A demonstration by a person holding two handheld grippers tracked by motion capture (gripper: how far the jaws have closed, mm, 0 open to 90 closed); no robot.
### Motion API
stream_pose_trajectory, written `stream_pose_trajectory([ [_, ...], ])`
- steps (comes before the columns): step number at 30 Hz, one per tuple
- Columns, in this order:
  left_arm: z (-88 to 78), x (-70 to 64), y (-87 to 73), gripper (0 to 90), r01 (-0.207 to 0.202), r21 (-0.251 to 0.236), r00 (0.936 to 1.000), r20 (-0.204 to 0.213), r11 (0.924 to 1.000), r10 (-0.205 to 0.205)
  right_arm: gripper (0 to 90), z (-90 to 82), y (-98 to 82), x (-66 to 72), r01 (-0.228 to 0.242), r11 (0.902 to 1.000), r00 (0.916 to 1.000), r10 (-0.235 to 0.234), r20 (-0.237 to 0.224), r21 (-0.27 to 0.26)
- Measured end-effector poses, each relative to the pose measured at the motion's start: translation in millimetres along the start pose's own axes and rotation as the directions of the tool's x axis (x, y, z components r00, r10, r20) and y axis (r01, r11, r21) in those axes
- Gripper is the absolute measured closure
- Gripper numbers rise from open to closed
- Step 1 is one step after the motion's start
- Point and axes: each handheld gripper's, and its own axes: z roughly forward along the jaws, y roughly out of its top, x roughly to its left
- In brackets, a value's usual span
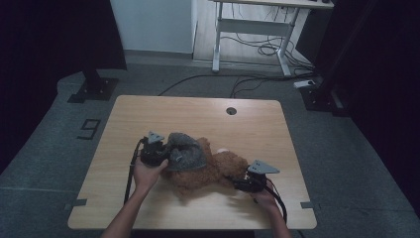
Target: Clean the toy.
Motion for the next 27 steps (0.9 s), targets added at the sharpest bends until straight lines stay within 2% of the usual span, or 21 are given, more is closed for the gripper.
stream_pose_trajectory([
  [7,-4.3,12.0,-5.1,78.4,0.018,-0.002,0.9997,-0.019,0.9998,-0.018,34.9,0.0,0.1,-0.2,0.0,1.0,1.0,0.0,0.0,0.001],
  [10,-9.4,23.8,-9.7,78.4,0.05,-0.004,0.9983,-0.031,0.9988,-0.05,34.8,-0.2,0.0,-0.2,0.001,1.0,1.0,-0.001,0.0,0.0],
  [11,-9.4,23.8,-9.7,78.4,0.05,-0.004,0.9983,-0.031,0.9988,-0.05,34.9,-0.3,-0.1,-0.2,0.0,1.0,1.0,0.0,-0.001,0.0],
  [14,-13.1,36.7,-20.2,78.8,0.067,0.017,0.9954,-0.069,0.9976,-0.066,34.7,-0.4,0.0,-0.8,0.002,1.0,1.0,-0.002,-0.001,0.001],
  [19,-10.8,48.8,-38.2,79.2,0.093,0.054,0.9926,-0.083,0.9941,-0.089,34.7,-0.9,-0.5,-2.2,-0.004,1.0,1.0,0.004,-0.003,0.0],
  [20,-9.2,52.0,-45.7,79.2,0.103,0.07,0.9924,-0.075,0.9922,-0.097,34.6,-1.1,-0.6,-2.4,-0.005,1.0,1.0,0.005,-0.002,0.002],
  [21,-9.2,52.0,-45.7,79.2,0.103,0.07,0.9924,-0.075,0.9922,-0.097,34.6,-1.1,-0.6,-2.4,-0.005,1.0,1.0,0.005,-0.002,0.002],
  [22,-8.7,52.8,-51.8,79.2,0.117,0.065,0.9927,-0.04,0.9911,-0.114,34.7,-1.1,-0.9,-2.6,-0.01,0.9999,0.9999,0.01,-0.002,-0.001],
  [23,-8.7,52.8,-51.8,79.1,0.117,0.065,0.9927,-0.04,0.9911,-0.114,34.7,-1.1,-0.9,-2.6,-0.01,0.9999,0.9999,0.01,-0.002,-0.001],
  [24,-10.5,45.5,-51.9,79.1,0.091,0.052,0.9958,-0.017,0.9945,-0.09,34.6,-1.1,-1.0,-2.7,-0.016,0.9999,0.9999,0.016,-0.002,-0.002],
  [27,-13.1,28.5,-45.2,79.1,0.055,0.013,0.9982,0.023,0.9984,-0.056,34.6,-0.6,-0.4,-2.8,-0.021,0.9998,0.9998,0.021,0.001,-0.001],
])
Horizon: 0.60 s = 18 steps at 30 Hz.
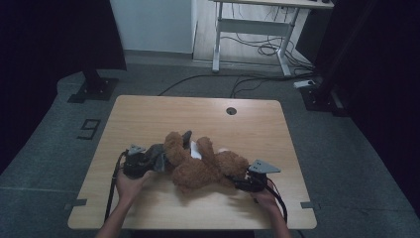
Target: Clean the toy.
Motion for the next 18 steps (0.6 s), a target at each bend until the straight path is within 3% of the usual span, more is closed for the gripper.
stream_pose_trajectory([
  [3,2.8,-20.1,7.3,79.1,-0.021,-0.018,0.9984,0.051,0.9996,0.022,34.7,1.1,1.9,2.2,0.005,1.0,0.9999,-0.005,0.012,0.005],
  [6,8.9,-32.5,11.0,79.8,-0.011,-0.024,0.997,0.077,0.9997,0.013,34.9,0.6,2.3,2.3,0.003,1.0,0.9999,-0.003,0.014,0.009],
  [8,10.9,-34.3,11.5,80.3,0.0,-0.026,0.9965,0.083,0.9997,0.002,34.9,0.4,2.3,2.2,0.004,1.0,0.9999,-0.004,0.013,0.009],
  [10,14.4,-35.7,11.0,80.9,0.042,-0.031,0.9927,0.115,0.9986,-0.038,35.1,0.1,2.4,1.9,0.001,1.0,0.9999,-0.001,0.012,0.008],
  [12,14.7,-35.7,10.4,81.2,0.041,-0.03,0.9922,0.119,0.9987,-0.037,35.0,0.2,2.6,1.8,0.001,1.0,0.9999,-0.001,0.011,0.009],
  [18,15.8,-32.2,2.4,81.4,0.083,-0.015,0.9803,0.181,0.9965,-0.079,35.6,1.7,4.2,2.9,-0.018,0.9998,0.9996,0.018,0.02,0.007],
])
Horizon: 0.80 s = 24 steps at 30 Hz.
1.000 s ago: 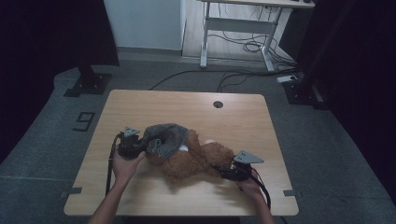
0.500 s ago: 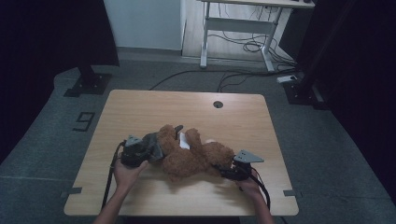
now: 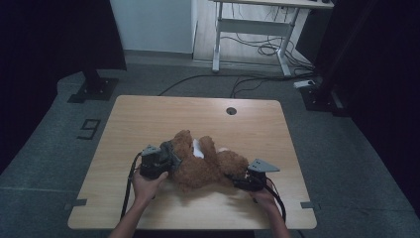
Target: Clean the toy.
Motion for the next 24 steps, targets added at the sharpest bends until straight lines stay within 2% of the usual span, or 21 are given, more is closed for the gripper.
stream_pose_trajectory([
  [8,1.2,2.6,1.3,81.6,0.042,-0.017,0.9986,0.033,0.999,-0.041,40.1,2.0,5.0,6.3,0.028,0.9996,0.9991,-0.028,0.031,-0.009],
  [12,0.1,5.6,5.2,81.7,0.063,-0.042,0.9969,0.051,0.9972,-0.061,42.2,3.5,11.1,8.2,0.079,0.9953,0.9958,-0.077,0.05,-0.055],
  [15,2.9,14.1,20.7,81.7,0.085,-0.081,0.9956,0.046,0.993,-0.082,42.6,10.2,25.2,5.3,0.135,0.9851,0.9883,-0.126,0.086,-0.107],
  [16,2.9,14.1,20.7,81.7,0.085,-0.081,0.9956,0.046,0.993,-0.082,42.6,10.2,25.2,5.3,0.135,0.9851,0.9883,-0.126,0.086,-0.107],
  [17,5.5,19.8,28.8,81.7,0.086,-0.091,0.996,0.029,0.9921,-0.084,42.5,18.9,36.0,3.6,0.189,0.9756,0.9771,-0.175,0.121,-0.112],
  [21,16.2,32.7,33.1,81.4,0.119,-0.081,0.9927,0.028,0.9896,-0.117,41.5,36.0,44.0,-6.2,0.249,0.9659,0.9584,-0.236,0.161,-0.07],
  [24,18.9,32.8,27.4,81.1,0.115,-0.075,0.9927,0.044,0.9905,-0.112,40.4,38.4,35.9,-12.2,0.249,0.9677,0.9578,-0.239,0.16,-0.043],
])
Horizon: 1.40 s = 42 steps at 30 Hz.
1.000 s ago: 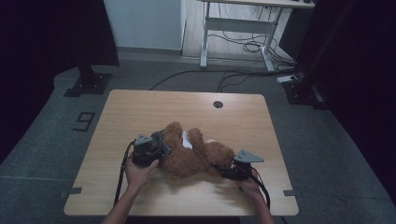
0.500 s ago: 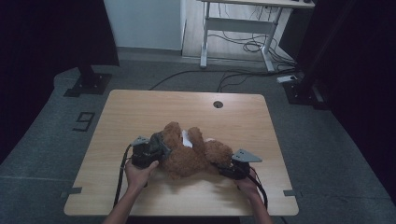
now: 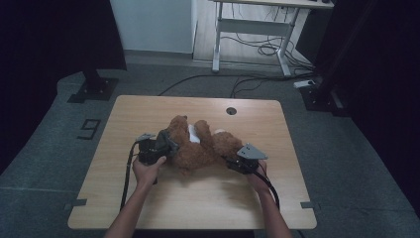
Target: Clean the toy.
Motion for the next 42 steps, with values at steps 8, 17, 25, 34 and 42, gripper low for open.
stream_pose_trajectory([
  [8,-32.1,-6.7,-4.6,79.4,-0.047,-0.042,0.9988,-0.015,0.998,0.046,38.1,-18.7,-19.1,2.3,0.013,0.9997,0.999,-0.012,-0.042,0.019],
  [17,-81.1,-49.1,44.4,78.9,-0.179,-0.184,0.9839,-0.027,0.9665,0.177,37.3,-29.9,-35.6,9.0,0.019,0.9997,0.9984,-0.018,-0.054,0.015],
  [25,-40.4,-90.5,63.4,76.8,-0.25,-0.114,0.9637,0.067,0.9615,0.258,36.1,-34.0,-36.6,11.0,0.033,0.9993,0.9971,-0.032,-0.068,0.016],
  [34,20.6,-90.7,30.7,77.4,-0.27,0.093,0.9628,0.04,0.9584,0.267,31.0,-34.7,-36.0,10.4,0.012,0.9999,0.9973,-0.011,-0.072,0.011],
  [42,18.5,-88.5,10.9,78.7,-0.282,0.075,0.9592,0.0,0.9565,0.283,14.8,-37.3,-29.1,12.3,-0.069,0.9964,0.9943,0.073,-0.078,0.049],
])
